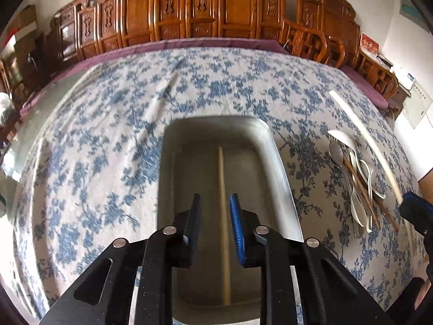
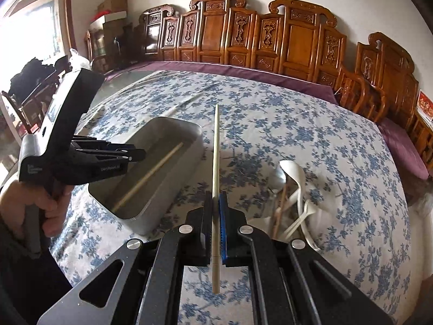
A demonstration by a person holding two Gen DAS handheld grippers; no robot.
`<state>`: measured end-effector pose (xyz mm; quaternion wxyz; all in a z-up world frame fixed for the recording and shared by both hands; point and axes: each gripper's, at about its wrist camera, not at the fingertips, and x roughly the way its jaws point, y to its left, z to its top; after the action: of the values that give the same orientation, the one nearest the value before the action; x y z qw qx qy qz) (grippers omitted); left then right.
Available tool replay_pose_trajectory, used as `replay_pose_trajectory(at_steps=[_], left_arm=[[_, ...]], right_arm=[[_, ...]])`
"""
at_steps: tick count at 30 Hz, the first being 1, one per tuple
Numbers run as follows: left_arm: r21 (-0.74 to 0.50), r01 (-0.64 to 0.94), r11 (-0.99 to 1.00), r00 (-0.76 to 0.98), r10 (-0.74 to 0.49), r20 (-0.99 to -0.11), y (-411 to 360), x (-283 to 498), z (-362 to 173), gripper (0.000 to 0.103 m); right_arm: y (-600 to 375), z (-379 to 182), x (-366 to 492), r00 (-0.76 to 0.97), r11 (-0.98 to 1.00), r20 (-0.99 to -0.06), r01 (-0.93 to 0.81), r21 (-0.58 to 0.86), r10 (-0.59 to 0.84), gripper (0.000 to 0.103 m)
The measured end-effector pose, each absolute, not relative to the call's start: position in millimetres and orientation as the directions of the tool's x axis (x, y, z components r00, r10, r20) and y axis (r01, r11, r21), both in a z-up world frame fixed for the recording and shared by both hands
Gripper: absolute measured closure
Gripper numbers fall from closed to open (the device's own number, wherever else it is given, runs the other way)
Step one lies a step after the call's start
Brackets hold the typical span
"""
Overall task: Organize utensils
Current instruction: 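Lower the left tool's chopstick into the metal tray and open it while the right tool holds its chopstick, then carry the chopstick in the right tool into the tray and open it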
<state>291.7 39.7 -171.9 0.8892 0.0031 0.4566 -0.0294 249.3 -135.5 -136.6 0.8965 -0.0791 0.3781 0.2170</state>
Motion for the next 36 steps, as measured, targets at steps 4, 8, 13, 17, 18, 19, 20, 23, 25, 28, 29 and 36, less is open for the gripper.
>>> replay_pose_trajectory(at_steps=[4, 8, 13, 17, 18, 19, 20, 23, 25, 28, 29, 36], left_arm=[[-0.016, 0.06, 0.998, 0.619, -0.05, -0.784, 48, 283, -162, 0.074], [-0.008, 0.063, 0.998, 0.638, -0.046, -0.769, 60, 278, -153, 0.069], [-0.024, 0.039, 0.999, 0.658, -0.044, -0.752, 81, 277, -144, 0.067], [-0.016, -0.001, 1.0, 0.666, -0.012, -0.746, 98, 278, -143, 0.052], [-0.014, -0.016, 1.0, 0.672, 0.0, -0.741, 103, 278, -142, 0.049], [-0.019, -0.021, 1.0, 0.675, 0.0, -0.738, 105, 278, -142, 0.048], [-0.029, -0.025, 0.999, 0.674, -0.004, -0.738, 109, 279, -142, 0.048], [-0.033, -0.033, 0.999, 0.676, -0.002, -0.737, 114, 279, -142, 0.048], [-0.038, -0.042, 0.998, 0.675, 0.001, -0.738, 120, 279, -142, 0.048], [-0.049, -0.052, 0.997, 0.676, -0.001, -0.737, 126, 280, -142, 0.048], [-0.05, -0.056, 0.997, 0.676, 0.001, -0.737, 127, 280, -142, 0.048], [-0.053, -0.054, 0.997, 0.678, -0.002, -0.735, 127, 278, -142, 0.048]], right_arm=[[-121, -136, 254, 0.612, 0.888, -0.709, -0.459, 0.042, 0.35, 0.097], [-105, -137, 260, 0.597, 0.879, -0.707, -0.471, 0.074, 0.379, 0.097], [-84, -142, 266, 0.569, 0.862, -0.703, -0.491, 0.126, 0.426, 0.097], [-65, -149, 271, 0.541, 0.848, -0.705, -0.504, 0.165, 0.459, 0.097], [-61, -151, 273, 0.534, 0.844, -0.705, -0.507, 0.174, 0.466, 0.097], [-55, -154, 275, 0.526, 0.841, -0.706, -0.509, 0.185, 0.474, 0.097], [-52, -156, 276, 0.52, 0.838, -0.708, -0.51, 0.192, 0.478, 0.097], [-40, -163, 281, 0.505, 0.837, -0.715, -0.505, 0.21, 0.484, 0.097], [-34, -169, 284, 0.493, 0.837, -0.72, -0.499, 0.227, 0.489, 0.097], [-30, -179, 289, 0.472, 0.835, -0.728, -0.489, 0.253, 0.497, 0.097], [-29, -183, 290, 0.462, 0.833, -0.732, -0.486, 0.263, 0.5, 0.097], [-30, -191, 291, 0.436, 0.823, -0.736, -0.488, 0.29, 0.518, 0.096]])
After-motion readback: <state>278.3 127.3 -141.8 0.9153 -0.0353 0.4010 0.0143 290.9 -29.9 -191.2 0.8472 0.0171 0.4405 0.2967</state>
